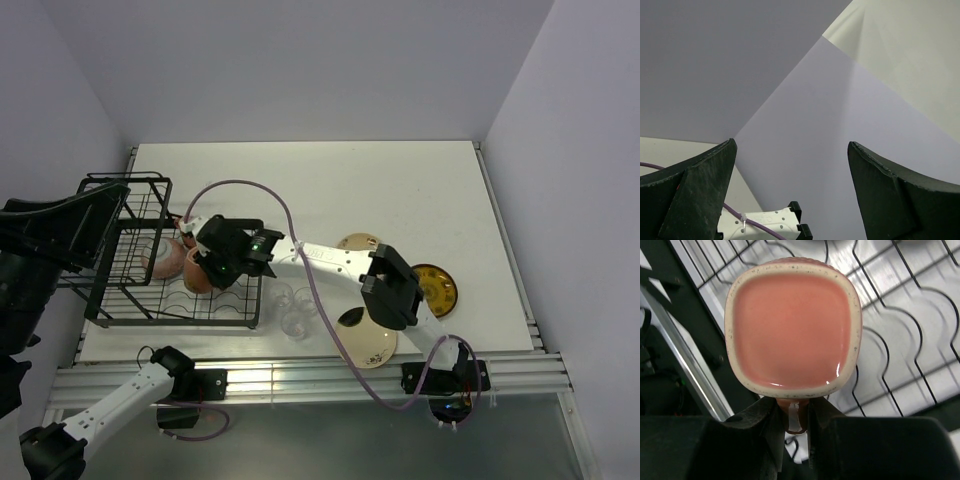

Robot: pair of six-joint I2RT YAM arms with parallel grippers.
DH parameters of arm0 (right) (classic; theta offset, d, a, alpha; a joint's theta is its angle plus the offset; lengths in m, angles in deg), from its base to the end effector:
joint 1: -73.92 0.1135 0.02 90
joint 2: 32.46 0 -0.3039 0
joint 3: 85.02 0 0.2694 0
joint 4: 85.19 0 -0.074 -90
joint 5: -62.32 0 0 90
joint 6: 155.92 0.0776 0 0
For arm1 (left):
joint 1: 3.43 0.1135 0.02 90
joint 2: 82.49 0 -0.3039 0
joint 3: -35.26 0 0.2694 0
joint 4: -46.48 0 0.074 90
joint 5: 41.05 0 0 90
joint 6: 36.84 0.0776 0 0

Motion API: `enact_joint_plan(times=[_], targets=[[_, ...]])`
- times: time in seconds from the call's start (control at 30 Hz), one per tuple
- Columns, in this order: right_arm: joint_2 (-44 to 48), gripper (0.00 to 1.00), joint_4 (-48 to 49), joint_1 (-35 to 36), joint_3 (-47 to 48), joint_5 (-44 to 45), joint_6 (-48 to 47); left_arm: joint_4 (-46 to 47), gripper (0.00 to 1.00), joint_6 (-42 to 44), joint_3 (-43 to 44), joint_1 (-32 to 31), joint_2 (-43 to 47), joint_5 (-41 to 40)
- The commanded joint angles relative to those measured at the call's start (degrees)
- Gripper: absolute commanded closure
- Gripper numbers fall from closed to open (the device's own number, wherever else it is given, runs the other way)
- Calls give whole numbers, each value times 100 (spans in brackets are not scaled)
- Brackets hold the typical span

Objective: Load the mixed dishes into the dish rack

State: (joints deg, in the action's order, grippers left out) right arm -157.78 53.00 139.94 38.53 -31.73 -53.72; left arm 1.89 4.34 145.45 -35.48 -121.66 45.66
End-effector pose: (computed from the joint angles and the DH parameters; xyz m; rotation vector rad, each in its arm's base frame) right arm 0.2285 0.5273 0.2488 -1.1449 2.1735 0.7318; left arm 0.0088 -0.0003 0.6276 -0.2287 1.1722 -1.2226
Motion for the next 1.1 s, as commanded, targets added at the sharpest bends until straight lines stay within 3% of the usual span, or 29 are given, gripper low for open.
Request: enact_joint_plan(times=[0.0,0.53,0.57,0.67,0.87,1.07], targets=[[-220,100,531,113,727,177,27,211,1,-31,-37,15,24,65],[-1047,99,417,306,1483,555,572,-62,1,-110,173,15,42,180],[-1056,96,408,306,1501,520,572,-79,1,-110,182,24,59,180],[-1056,66,373,333,1501,467,607,-167,1,-110,209,24,77,127],[-810,35,513,359,1159,441,721,-159,1,-137,130,15,68,188],[-319,32,785,342,623,476,801,-158,2,-207,68,24,-19,276]])
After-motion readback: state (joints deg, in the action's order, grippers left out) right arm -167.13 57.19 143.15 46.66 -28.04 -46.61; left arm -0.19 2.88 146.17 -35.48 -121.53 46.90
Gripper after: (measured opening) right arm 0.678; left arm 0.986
